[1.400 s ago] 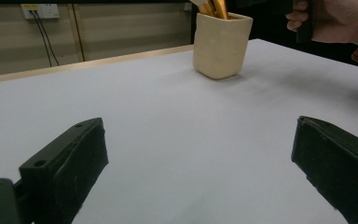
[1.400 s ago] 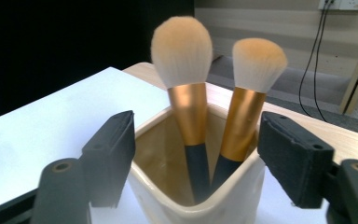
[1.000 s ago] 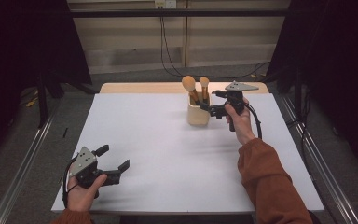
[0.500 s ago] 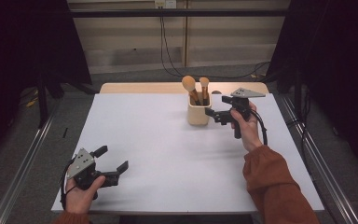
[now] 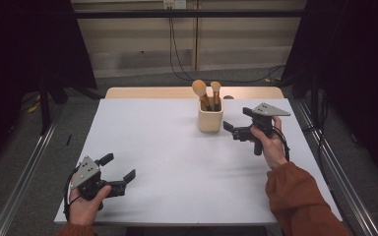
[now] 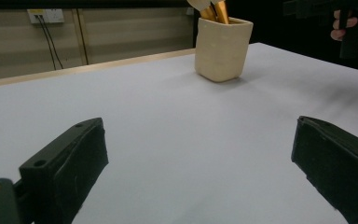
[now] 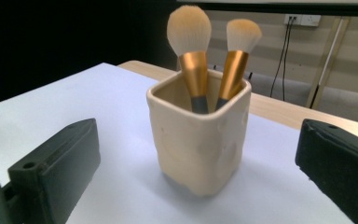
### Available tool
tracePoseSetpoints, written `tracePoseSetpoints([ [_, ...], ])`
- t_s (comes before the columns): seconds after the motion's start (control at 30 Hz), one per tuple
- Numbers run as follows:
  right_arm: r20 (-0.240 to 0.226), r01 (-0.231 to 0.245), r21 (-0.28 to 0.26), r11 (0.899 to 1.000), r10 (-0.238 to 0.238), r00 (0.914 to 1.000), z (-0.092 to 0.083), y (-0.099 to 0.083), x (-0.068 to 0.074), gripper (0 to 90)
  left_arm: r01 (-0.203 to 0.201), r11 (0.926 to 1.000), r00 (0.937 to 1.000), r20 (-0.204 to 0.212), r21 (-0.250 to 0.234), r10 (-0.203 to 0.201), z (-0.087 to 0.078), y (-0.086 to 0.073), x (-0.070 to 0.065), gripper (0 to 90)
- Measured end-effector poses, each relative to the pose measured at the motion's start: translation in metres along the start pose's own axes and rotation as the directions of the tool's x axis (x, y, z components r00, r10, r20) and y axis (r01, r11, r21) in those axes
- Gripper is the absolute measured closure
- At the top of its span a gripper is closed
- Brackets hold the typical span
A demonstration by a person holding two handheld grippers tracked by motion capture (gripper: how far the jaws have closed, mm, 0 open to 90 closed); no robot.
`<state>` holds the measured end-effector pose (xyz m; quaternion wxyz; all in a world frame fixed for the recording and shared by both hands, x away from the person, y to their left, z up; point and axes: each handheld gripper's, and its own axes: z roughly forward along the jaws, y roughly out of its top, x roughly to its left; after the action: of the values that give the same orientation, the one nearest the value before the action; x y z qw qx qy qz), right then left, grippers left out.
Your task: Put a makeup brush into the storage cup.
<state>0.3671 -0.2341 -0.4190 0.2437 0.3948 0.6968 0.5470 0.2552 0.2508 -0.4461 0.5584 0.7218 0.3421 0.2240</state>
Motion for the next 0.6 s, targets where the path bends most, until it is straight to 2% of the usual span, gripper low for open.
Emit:
tracePoseSetpoints([
  [0.2,0.01,-0.014,0.021,1.0,0.014,0.9998,-0.015,-0.009,0.002,0.0,0.005,1.0,1.0,-0.006,-0.002,-0.005,-0.001,0.0,0.001,3.3],
  [0.27,0.026,-0.004,0.023,1.0,0.004,0.9996,-0.02,-0.014,0.002,0.0,0.004,1.0,1.0,-0.009,-0.002,-0.004,-0.001,0.0,0.001,3.3],
  [0.43,0.058,-0.024,0.03,0.999,0.023,0.9981,-0.03,-0.023,0.002,0.0,0.0,1.0,1.0,-0.004,-0.007,0.0,-0.001,0.0,0.0,3.3],
  [0.6,0.054,-0.036,0.033,0.999,0.034,0.998,-0.041,-0.028,0.002,0.0,0.002,1.0,1.0,-0.005,-0.007,-0.002,-0.001,0.0,0.0,3.3],
])
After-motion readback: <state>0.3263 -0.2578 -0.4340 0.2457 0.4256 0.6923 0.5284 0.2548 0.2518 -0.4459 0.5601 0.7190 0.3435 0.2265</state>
